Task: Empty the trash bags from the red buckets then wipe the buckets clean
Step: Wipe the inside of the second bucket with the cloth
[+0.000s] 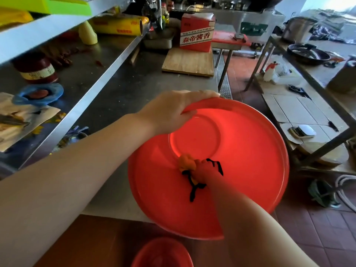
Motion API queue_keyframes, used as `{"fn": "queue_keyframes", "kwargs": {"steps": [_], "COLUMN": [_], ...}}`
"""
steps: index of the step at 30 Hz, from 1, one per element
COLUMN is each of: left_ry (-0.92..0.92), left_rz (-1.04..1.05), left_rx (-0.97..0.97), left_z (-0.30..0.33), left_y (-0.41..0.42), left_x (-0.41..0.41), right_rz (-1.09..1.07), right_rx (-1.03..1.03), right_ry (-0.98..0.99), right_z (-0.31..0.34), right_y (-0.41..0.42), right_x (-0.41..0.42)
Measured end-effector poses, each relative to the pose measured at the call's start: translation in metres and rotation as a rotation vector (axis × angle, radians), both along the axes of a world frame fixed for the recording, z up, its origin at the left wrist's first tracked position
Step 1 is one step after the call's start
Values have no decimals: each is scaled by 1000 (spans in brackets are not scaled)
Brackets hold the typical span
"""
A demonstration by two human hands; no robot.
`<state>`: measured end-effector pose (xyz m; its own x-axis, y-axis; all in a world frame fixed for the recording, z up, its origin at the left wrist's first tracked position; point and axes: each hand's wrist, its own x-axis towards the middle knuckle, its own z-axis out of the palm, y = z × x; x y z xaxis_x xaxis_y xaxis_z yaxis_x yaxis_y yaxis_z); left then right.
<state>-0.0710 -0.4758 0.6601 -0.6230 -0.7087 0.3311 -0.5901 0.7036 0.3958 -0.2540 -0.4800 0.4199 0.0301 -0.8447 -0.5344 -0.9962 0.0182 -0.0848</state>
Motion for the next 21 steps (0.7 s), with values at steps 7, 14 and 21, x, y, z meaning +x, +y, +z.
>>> {"fn": "queue_keyframes", "kwargs": {"steps": [7,14,21], "left_ry": [-15,-61,-45], "left_rz": [-3,-12,-36], "left_rx": [-14,-8,-3], "left_z": [1,5,5], "left_y": [4,12,10], "left_x": [0,-10,-10], "right_rz": [3,43,166], "right_rx": [-7,-90,-190], "right_ry": [-2,-28,57], "right_z": [-1,13,50], "right_y": [9,48,108], "right_x": [-2,-13,-24]}}
